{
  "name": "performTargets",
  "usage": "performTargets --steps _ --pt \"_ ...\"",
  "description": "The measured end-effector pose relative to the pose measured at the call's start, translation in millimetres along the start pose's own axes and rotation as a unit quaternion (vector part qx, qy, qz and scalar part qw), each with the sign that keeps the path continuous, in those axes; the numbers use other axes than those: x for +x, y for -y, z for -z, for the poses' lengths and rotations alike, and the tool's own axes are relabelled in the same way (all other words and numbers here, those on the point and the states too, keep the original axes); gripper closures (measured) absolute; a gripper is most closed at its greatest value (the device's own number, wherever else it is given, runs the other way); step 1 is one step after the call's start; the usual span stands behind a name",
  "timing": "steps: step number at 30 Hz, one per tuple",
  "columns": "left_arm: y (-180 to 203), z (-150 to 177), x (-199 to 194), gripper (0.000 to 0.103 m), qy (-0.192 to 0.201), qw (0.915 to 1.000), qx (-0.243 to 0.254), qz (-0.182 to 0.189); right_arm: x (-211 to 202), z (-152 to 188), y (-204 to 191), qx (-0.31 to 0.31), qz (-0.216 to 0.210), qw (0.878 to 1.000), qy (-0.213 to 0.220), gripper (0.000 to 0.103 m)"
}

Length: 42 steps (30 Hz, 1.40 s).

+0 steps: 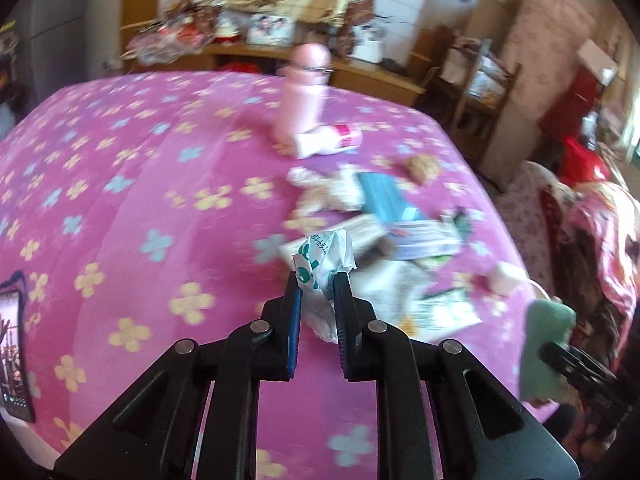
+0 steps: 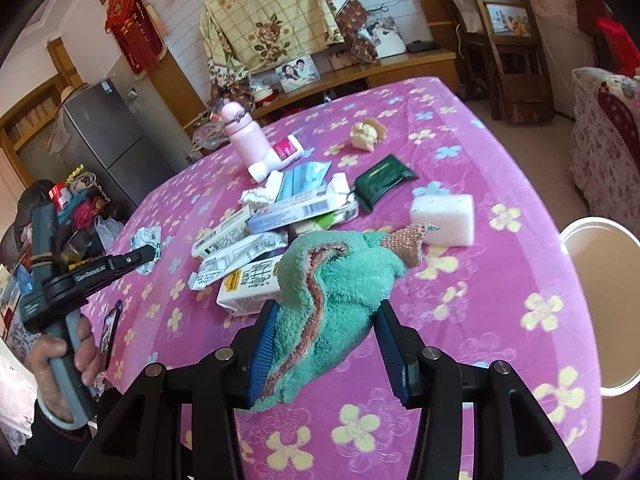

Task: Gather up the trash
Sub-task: 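Carry both items over the white bucket and open both grippers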

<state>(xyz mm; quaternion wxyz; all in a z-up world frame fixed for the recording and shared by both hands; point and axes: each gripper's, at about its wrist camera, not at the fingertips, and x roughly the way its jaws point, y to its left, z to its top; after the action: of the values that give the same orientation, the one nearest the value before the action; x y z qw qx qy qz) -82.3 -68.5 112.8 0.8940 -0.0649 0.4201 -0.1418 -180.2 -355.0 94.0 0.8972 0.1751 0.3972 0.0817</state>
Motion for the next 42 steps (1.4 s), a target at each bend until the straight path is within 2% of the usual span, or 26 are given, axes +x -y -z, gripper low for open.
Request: performTargets --steps 8,16,24,31,38,40,41,42 --pt "88.1 -1.3 -2.2 0.09 -0.006 0.9961 0.064 0.06 -29.1 -12.0 41.1 0.019 0.034 0.999 0.023 0.056" --pt "174.1 7.0 22.4 0.09 -0.035 0.9858 0.122 0.11 -56.5 -12.8 92.2 0.047 0.075 0.995 0.038 0.056" --pt "246.9 19.6 61.4 0.09 -0.087 0.9722 0.15 0.157 -74.1 -0.2 156.2 0.091 0.117 0.988 0.031 0.056" --pt "306.6 35.6 90.0 0.09 -0.116 0.9606 0.174 0.183 -86.6 7.6 217.1 0.13 0.153 0.979 0.025 0.056" --pt "355.0 51.3 120.2 0.089 -0.145 0.9488 0.179 0.217 -75.8 5.0 261.8 0.151 0.19 0.97 0.001 0.056" --pt "366.8 55.2 128.0 0.086 -0.146 0.9471 0.183 0.219 -71.8 3.6 270.5 0.155 0.208 0.966 -0.005 0.049" --pt "370.4 56.2 130.5 0.081 -0.148 0.9463 0.185 0.22 -70.8 3.1 273.5 0.157 0.214 0.964 -0.007 0.048" --pt "374.6 57.8 134.4 0.07 -0.152 0.9451 0.185 0.222 -70.9 2.5 277.6 0.16 0.22 0.962 -0.008 0.047"
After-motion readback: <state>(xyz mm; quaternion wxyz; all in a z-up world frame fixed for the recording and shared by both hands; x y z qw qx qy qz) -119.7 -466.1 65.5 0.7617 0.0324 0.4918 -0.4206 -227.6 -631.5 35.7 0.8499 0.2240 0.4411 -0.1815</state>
